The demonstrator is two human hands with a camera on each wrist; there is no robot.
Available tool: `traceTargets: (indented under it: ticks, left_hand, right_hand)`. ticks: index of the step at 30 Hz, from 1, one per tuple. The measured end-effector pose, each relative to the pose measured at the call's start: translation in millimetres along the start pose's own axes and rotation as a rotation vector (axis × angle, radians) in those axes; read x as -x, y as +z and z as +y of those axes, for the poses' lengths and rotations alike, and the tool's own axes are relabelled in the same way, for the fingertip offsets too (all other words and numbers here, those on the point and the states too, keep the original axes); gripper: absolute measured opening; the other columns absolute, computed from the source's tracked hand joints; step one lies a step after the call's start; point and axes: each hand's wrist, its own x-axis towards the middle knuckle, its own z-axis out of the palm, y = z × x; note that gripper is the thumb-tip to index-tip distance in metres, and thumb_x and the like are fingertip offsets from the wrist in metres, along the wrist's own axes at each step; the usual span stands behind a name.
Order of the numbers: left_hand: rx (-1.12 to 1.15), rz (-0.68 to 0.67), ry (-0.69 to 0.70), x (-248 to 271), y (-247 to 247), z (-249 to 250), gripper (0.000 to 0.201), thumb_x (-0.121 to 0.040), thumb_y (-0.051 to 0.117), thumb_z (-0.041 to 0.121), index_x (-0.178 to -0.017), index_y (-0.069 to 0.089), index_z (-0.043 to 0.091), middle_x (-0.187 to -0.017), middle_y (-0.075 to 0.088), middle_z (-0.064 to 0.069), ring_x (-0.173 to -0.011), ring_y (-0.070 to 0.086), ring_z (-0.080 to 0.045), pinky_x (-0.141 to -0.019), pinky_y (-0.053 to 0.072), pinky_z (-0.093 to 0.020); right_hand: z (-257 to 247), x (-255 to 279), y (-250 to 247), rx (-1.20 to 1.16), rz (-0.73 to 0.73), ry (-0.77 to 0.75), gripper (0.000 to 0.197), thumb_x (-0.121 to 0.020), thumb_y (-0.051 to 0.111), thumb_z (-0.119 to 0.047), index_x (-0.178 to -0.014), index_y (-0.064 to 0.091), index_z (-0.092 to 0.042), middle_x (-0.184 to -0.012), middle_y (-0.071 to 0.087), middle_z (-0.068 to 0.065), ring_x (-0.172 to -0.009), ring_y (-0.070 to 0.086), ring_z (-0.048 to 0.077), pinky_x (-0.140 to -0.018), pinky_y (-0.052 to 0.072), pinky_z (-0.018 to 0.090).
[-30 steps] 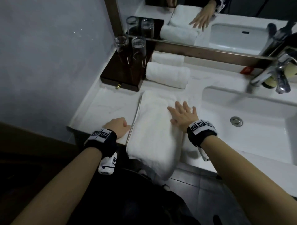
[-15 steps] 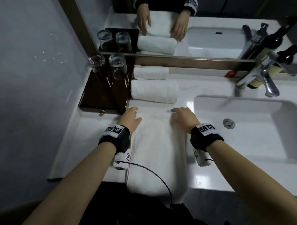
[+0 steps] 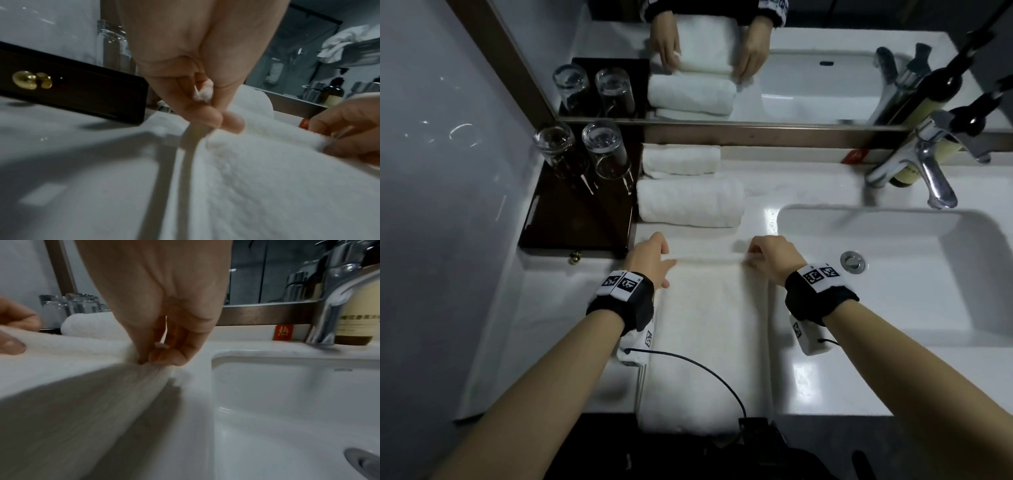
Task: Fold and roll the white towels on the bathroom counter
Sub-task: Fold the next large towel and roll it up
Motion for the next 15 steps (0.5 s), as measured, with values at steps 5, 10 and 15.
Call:
traceTargets:
  ticks: [5, 10, 15]
  left_hand:
    - [-0.028, 0.239, 0.123, 0, -9, 15, 0.016, -0.086, 0.048, -0.001, -0.094, 0.048, 0.013, -0.109, 0.047, -0.007, -0.076, 0.062, -0.030, -0.072, 0.052, -0.042]
    - [-0.154, 0.048, 0.282, 25, 16, 16, 0.027, -0.082, 0.062, 0.020, -0.107, 0.053, 0.016, -0.110, 0.049, -0.001, -0.103, 0.054, -0.023, -0.092, 0.044, -0.041]
    - [-0.601, -0.299, 0.246, 37, 46, 3, 0.114, -0.067, 0.064, 0.067, -0.149, -0.002, 0.023, -0.157, -0.017, -0.003, -0.145, -0.014, -0.026, -0.119, 0.003, -0.046]
  right_hand:
    - [-5, -8, -2, -0.052, 0.167, -0.109, 0.027, -0.083, 0.046, 0.005, -0.104, 0.060, -0.004, -0.106, 0.057, 0.015, -0.091, 0.057, 0.034, -0.075, 0.048, 0.038]
    - [-7, 15, 15, 0.070, 0.191, -0.300, 0.036, -0.082, 0.054, -0.009, -0.118, 0.055, -0.009, -0.119, 0.051, 0.012, -0.104, 0.050, 0.031, -0.077, 0.047, 0.040]
    - [-9, 32, 36, 0.377, -0.050, -0.283, 0.071, -0.082, 0.054, -0.039, -0.142, 0.025, -0.017, -0.149, 0.026, 0.006, -0.138, 0.024, 0.025, -0.113, 0.019, 0.047]
